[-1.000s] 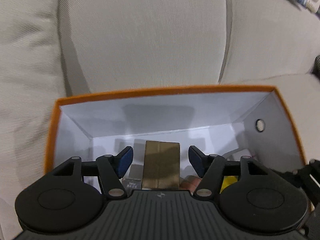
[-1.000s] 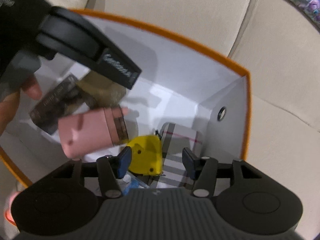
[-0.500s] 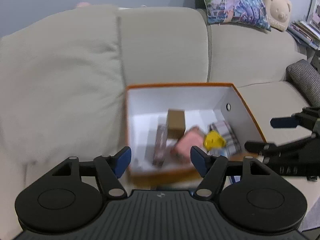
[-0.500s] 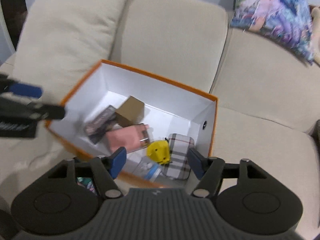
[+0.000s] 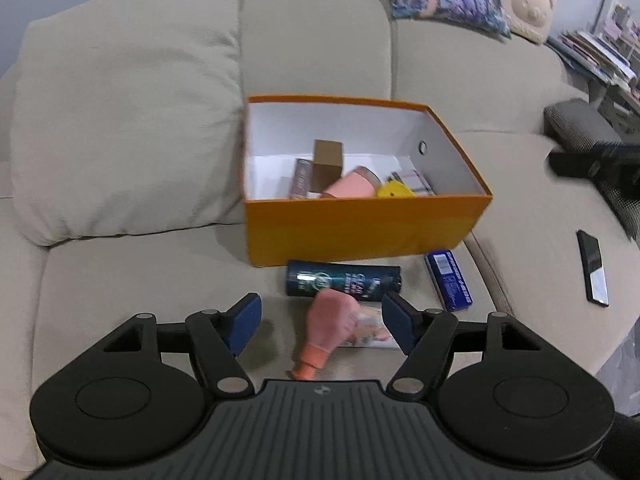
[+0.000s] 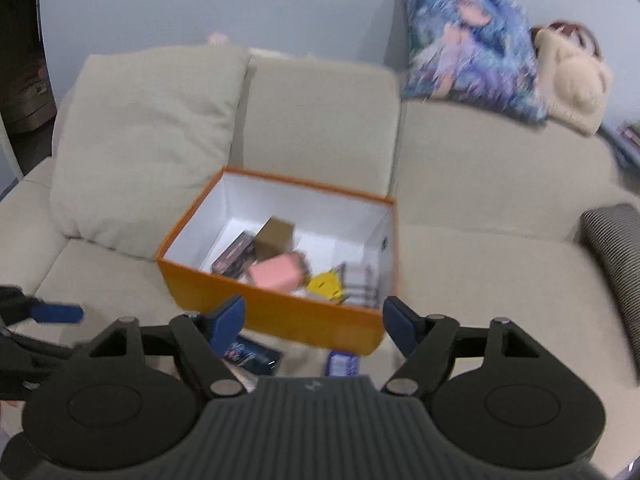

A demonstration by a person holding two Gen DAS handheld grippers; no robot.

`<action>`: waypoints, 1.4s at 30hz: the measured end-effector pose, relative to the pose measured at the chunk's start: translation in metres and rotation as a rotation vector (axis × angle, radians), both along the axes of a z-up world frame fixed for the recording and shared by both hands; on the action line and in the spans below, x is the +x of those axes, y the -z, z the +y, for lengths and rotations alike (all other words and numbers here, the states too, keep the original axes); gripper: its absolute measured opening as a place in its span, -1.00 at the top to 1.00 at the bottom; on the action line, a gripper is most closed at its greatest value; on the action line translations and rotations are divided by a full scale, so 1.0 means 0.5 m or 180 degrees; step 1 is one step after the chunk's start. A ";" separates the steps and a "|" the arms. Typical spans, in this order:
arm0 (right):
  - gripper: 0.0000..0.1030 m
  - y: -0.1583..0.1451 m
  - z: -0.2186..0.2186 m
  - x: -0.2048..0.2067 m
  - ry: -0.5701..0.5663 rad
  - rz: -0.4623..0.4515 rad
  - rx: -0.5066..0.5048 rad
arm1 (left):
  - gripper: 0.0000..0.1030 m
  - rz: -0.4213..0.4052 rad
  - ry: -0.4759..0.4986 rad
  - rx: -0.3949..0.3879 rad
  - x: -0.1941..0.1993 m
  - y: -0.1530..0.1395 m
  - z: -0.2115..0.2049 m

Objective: Organize rigid objects
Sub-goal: 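Withdraw both tools from the shoebox toward the pink lotion bottle and blue tin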

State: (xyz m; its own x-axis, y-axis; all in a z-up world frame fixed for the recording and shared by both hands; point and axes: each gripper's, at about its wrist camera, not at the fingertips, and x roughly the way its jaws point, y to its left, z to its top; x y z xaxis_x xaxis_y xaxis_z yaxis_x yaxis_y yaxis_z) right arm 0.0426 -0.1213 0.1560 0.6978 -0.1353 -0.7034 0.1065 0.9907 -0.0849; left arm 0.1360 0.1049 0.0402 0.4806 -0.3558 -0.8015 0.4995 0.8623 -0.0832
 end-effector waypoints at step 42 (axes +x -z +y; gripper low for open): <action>-0.36 0.488 -0.135 0.151 0.0615 0.1163 0.0901 | -0.47 0.0297 -0.0175 0.0001 0.073 0.306 -0.039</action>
State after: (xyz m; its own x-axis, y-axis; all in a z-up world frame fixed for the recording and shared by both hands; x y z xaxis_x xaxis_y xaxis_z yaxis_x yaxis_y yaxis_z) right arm 0.1181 -0.1887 -0.0880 0.3800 -0.0061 -0.9249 0.3037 0.9454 0.1185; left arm 0.1727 0.0857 -0.1128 0.4226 -0.3306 -0.8438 0.4416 0.8882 -0.1268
